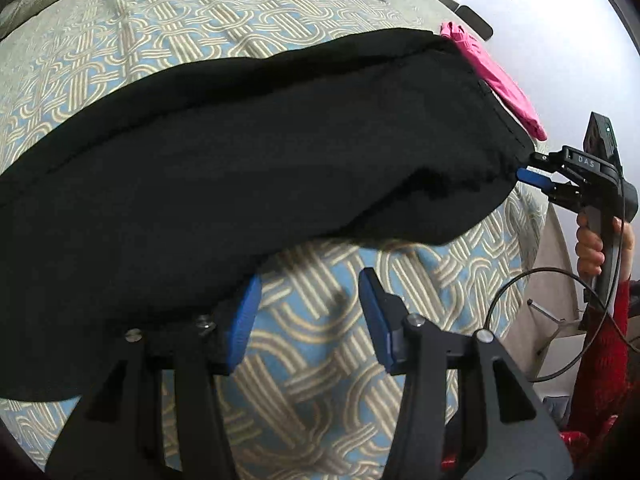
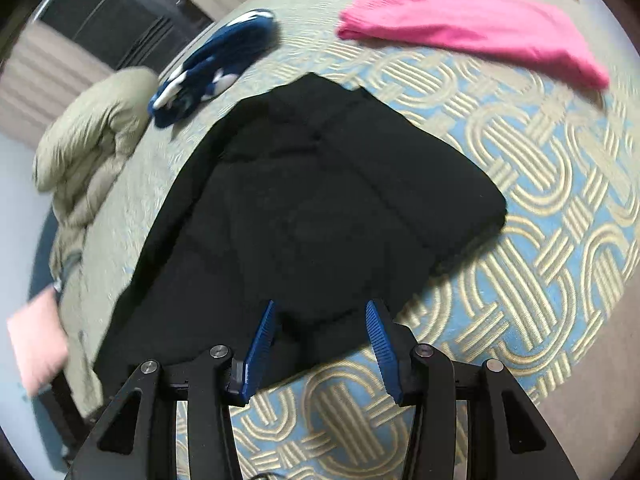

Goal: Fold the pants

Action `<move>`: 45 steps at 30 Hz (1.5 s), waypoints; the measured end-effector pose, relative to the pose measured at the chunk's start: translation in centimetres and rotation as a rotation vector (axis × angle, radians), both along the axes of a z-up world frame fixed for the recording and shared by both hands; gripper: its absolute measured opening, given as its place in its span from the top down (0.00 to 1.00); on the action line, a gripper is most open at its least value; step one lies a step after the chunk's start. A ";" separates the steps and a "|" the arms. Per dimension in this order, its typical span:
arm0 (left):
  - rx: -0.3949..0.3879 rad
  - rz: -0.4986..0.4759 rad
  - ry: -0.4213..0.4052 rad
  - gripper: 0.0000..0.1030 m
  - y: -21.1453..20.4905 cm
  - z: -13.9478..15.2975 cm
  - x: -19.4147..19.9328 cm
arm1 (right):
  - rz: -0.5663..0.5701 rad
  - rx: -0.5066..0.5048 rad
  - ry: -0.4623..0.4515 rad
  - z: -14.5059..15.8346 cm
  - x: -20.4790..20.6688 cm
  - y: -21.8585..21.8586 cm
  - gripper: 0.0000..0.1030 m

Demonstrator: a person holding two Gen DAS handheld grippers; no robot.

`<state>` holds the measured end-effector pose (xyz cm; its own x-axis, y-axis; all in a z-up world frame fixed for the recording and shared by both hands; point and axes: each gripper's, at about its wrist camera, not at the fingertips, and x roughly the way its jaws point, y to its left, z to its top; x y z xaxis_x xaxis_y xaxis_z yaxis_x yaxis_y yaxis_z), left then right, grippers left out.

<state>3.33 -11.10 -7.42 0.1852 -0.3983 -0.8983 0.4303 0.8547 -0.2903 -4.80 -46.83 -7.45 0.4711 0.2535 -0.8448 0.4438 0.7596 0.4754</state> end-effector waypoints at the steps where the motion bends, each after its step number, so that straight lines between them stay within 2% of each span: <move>1: 0.006 -0.007 0.005 0.50 -0.3 0.0 0.0 | -0.008 0.017 -0.005 -0.1 -0.3 -0.3 0.52; 8: 0.030 -0.061 0.026 0.50 -2.3 -0.6 0.1 | -0.132 0.038 -0.030 -0.6 -3.4 -3.0 0.45; 10: 0.041 -0.067 0.031 0.50 -2.8 -1.0 0.1 | -0.166 0.053 -0.038 -1.0 -3.2 -4.1 0.35; 12: 0.046 -0.068 0.017 0.50 -3.5 -1.1 0.4 | -0.184 0.115 -0.082 -1.8 -2.1 -5.3 0.26; 14: 0.039 -0.058 0.016 0.50 -3.9 -1.0 0.7 | -0.230 0.166 -0.127 -2.2 -1.3 -6.1 0.25; 15: 0.033 -0.052 0.020 0.50 -3.9 -0.9 0.8 | -0.251 0.167 -0.148 -2.0 -0.9 -6.3 0.38; 16: 0.031 -0.047 0.022 0.50 -3.8 -0.8 0.9 | -0.264 0.138 -0.154 -1.6 -0.5 -6.4 0.92; 17: 0.029 -0.047 0.021 0.50 -3.7 -0.7 0.8 | -0.241 0.090 -0.146 -0.5 0.3 -6.4 0.90; 20: 0.024 -0.054 0.019 0.50 -3.4 -0.2 0.4 | -0.226 0.008 -0.215 4.0 0.7 -7.0 0.91; 22: 0.007 -0.064 0.028 0.50 -3.1 0.0 0.0 | -0.177 -0.063 -0.240 6.8 0.9 -7.3 0.91; 24: -0.012 -0.090 0.037 0.50 -3.0 0.2 -0.7 | -0.149 -0.132 -0.213 7.5 1.2 -7.6 0.91; 27: -0.012 -0.112 0.046 0.49 -2.9 -0.1 -1.3 | -0.114 -0.176 -0.062 4.5 2.0 -8.2 0.88; 28: -0.006 -0.114 0.052 0.49 -2.9 -0.3 -1.4 | -0.123 -0.161 0.017 2.4 2.2 -8.6 0.88; 29: -0.004 -0.113 0.058 0.49 -2.8 -0.5 -1.4 | -0.133 -0.143 0.047 1.2 2.2 -8.7 0.88; 31: -0.003 -0.108 0.058 0.49 -2.5 -0.5 -1.2 | -0.166 -0.096 0.029 -0.3 1.5 -9.2 0.87; 35: 0.019 -0.126 0.060 0.49 -1.6 -0.2 -1.2 | -0.179 -0.060 -0.001 0.4 0.3 -9.7 0.87; 39: 0.088 -0.108 0.015 0.49 -0.6 -0.2 -0.3 | -0.190 -0.033 -0.028 1.6 0.7 -10.2 0.86; 42: 0.046 -0.038 -0.024 0.49 0.4 1.3 2.0 | -0.179 -0.051 -0.012 1.9 1.9 -9.8 0.86; 45: -0.041 0.060 -0.037 0.49 1.4 2.6 5.1 | -0.178 -0.059 0.001 1.8 2.5 -9.6 0.86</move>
<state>8.47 -9.69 -4.86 0.2421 -0.4217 -0.8738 0.3900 0.8669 -0.3104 -2.34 -56.39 -5.64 0.5031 0.1167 -0.8563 0.5740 0.6956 0.4320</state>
